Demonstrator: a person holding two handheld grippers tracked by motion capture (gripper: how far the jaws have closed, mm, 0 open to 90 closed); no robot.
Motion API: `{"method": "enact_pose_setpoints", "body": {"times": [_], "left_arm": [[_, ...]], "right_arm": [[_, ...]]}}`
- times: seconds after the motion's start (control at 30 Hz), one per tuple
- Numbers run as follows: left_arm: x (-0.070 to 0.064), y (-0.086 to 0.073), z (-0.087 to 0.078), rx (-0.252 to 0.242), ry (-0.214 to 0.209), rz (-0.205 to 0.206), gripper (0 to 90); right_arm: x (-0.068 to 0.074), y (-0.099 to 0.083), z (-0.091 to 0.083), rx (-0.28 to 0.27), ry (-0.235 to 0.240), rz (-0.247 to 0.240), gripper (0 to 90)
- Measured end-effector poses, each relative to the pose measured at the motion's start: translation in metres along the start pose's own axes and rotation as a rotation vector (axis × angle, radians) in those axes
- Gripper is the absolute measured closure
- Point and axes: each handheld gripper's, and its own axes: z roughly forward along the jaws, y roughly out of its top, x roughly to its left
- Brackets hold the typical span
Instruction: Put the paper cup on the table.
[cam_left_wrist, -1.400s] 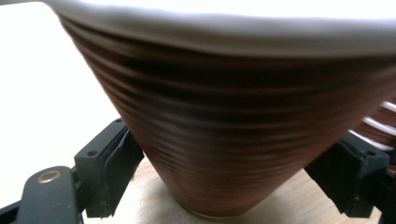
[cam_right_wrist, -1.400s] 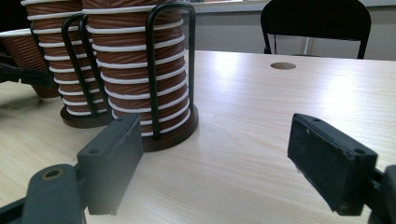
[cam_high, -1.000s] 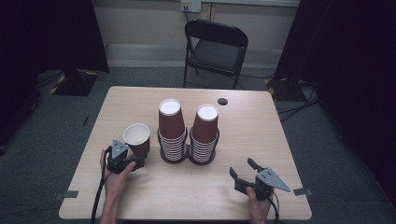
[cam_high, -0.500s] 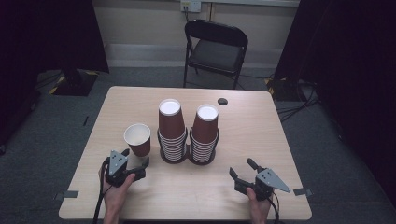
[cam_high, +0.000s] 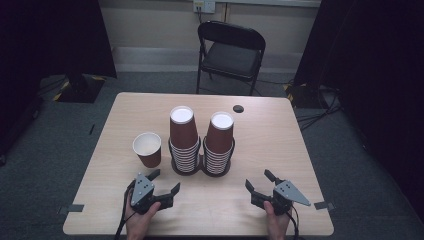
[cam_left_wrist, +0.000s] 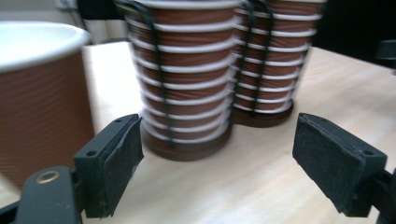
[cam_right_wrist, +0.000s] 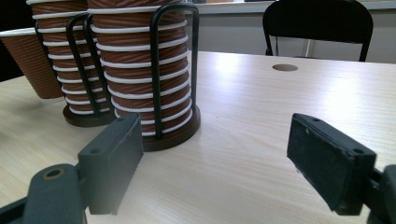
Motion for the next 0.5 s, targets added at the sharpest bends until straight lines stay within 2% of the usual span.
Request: {"method": "enact_pose_setpoints", "body": {"times": [0.1, 0.13, 0.23, 0.3, 0.37, 0.5], "left_arm": [[-0.010, -0.004, 0.004, -0.012, -0.029, -0.010, 15.8], [-0.012, -0.006, 0.004, -0.022, -0.041, 0.002, 15.9], [-0.015, -0.011, 0.007, -0.012, -0.047, -0.012, 16.0], [-0.017, -0.012, 0.006, -0.041, -0.023, -0.025, 16.3], [-0.018, -0.012, 0.006, -0.047, -0.007, -0.032, 15.9], [-0.021, -0.013, 0.005, -0.059, 0.019, -0.010, 15.6]], "right_arm": [[0.000, 0.000, 0.000, 0.001, 0.000, -0.001, 17.5], [0.001, 0.000, 0.000, 0.003, 0.000, -0.004, 17.5], [0.002, 0.000, 0.001, 0.008, -0.003, -0.022, 17.5], [0.003, 0.001, 0.002, 0.018, -0.003, -0.033, 17.5], [0.004, 0.001, 0.003, 0.028, -0.001, -0.040, 17.5], [0.003, 0.002, 0.006, 0.061, -0.021, -0.025, 17.6]]}}
